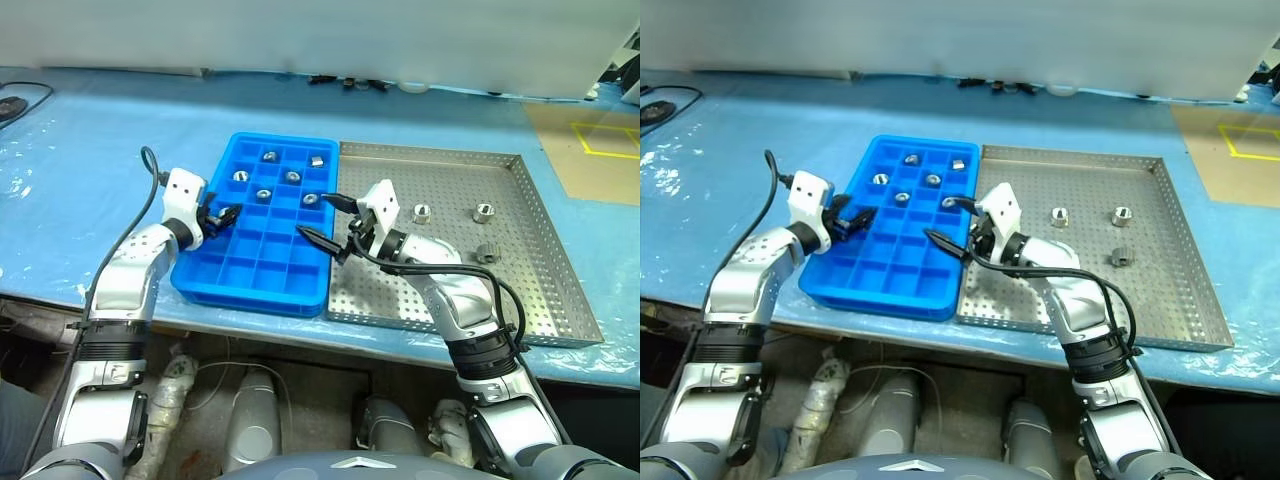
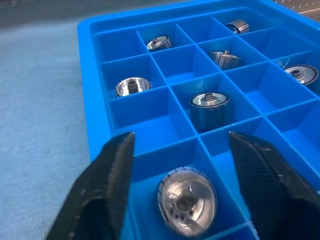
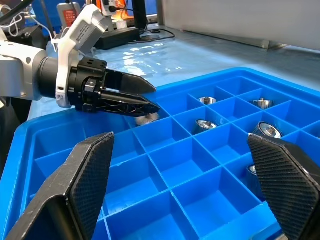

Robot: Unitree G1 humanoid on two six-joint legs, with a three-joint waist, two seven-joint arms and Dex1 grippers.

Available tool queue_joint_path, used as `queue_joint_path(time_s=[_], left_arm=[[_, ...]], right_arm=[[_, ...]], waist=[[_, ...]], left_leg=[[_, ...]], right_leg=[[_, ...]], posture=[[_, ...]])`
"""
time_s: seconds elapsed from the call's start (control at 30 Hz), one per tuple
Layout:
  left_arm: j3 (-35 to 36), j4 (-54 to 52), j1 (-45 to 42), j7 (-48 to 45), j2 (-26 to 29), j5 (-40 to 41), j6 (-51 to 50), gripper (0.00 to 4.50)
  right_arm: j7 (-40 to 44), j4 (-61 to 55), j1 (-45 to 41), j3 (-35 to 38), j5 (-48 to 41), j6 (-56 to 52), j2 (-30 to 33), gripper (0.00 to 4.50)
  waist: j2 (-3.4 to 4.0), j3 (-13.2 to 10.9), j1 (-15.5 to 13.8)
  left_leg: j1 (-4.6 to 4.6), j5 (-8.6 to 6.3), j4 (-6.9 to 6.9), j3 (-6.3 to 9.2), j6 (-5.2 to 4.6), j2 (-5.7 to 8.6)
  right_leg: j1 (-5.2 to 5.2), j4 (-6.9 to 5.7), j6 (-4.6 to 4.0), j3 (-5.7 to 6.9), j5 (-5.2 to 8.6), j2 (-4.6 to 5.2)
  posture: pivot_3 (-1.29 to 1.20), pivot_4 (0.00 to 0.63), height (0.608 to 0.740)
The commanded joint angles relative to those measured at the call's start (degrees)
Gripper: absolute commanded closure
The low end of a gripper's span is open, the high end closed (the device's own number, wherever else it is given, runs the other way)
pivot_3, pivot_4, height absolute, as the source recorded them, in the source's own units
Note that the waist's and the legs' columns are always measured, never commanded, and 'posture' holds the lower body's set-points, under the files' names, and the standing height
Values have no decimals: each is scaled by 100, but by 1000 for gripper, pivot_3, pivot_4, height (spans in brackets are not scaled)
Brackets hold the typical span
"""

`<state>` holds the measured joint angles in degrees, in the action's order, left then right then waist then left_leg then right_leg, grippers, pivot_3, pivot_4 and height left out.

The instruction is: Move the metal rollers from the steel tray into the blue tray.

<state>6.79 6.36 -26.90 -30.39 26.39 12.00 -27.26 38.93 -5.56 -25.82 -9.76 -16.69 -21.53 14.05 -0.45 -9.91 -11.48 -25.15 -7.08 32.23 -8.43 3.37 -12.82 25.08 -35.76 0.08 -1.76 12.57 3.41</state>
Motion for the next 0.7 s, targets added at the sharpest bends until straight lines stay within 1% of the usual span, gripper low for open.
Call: queue_joint_path(time_s=[0.03, 0.23, 0.3, 0.4, 0.53, 0.67, 0.7], left_arm=[[182, -258, -117, -109, 122, 203, 7, 562], [341, -279, -417, -543, 215, 672, 25, 562], [309, -186, -668, -861, 211, 919, -15, 562], [199, 16, -958, -1091, 161, 1033, 3, 562], [-124, 848, -1511, -1323, -64, 794, 458, 562], [-401, 2009, -2240, -1466, -526, 576, 898, 562], [-432, 2255, -2360, -1529, -601, 536, 1003, 387]], right_arm=[[-2, -181, -15, 27, -6, 130, -12, 0], [-41, -189, 2, 142, 4, 195, 58, 0], [-114, -212, 7, 239, 24, 222, 120, 0], [-207, -211, 24, 340, 48, 282, 208, 0], [-396, -410, 182, 499, 89, 282, 320, 0], [-699, -774, 486, 690, 144, 220, 410, 0], [-747, -833, 536, 719, 149, 211, 425, 0]], waist=[[0, 0, 0], [0, 0, -6], [0, 0, -3], [0, 0, 19], [2, 1, 101], [2, 1, 194], [1, 1, 238]], left_leg=[[0, 0, 0, 0, 0, 0], [-3, 1, 2, 0, 2, 0], [-2, 2, 2, 0, 3, 1], [0, 6, 5, -1, 8, 2], [1, 8, 6, -1, 11, 2], [0, 10, 12, -2, 9, 3], [-1, 11, 13, -3, 8, 3]], right_leg=[[0, 0, 0, 0, 0, 0], [0, 0, 0, 3, 0, 1], [-2, 0, 0, 3, 0, 1], [-6, -3, 0, 3, 0, 2], [-10, -3, 1, 3, -1, 2], [-12, -1, 20, 1, -12, 2], [-13, -1, 21, 2, -13, 2]], posture=[[252, 150, 740], [210, 150, 740], [182, 150, 740], [142, 150, 740], [67, 150, 740], [-32, 150, 740], [-49, 150, 740]])
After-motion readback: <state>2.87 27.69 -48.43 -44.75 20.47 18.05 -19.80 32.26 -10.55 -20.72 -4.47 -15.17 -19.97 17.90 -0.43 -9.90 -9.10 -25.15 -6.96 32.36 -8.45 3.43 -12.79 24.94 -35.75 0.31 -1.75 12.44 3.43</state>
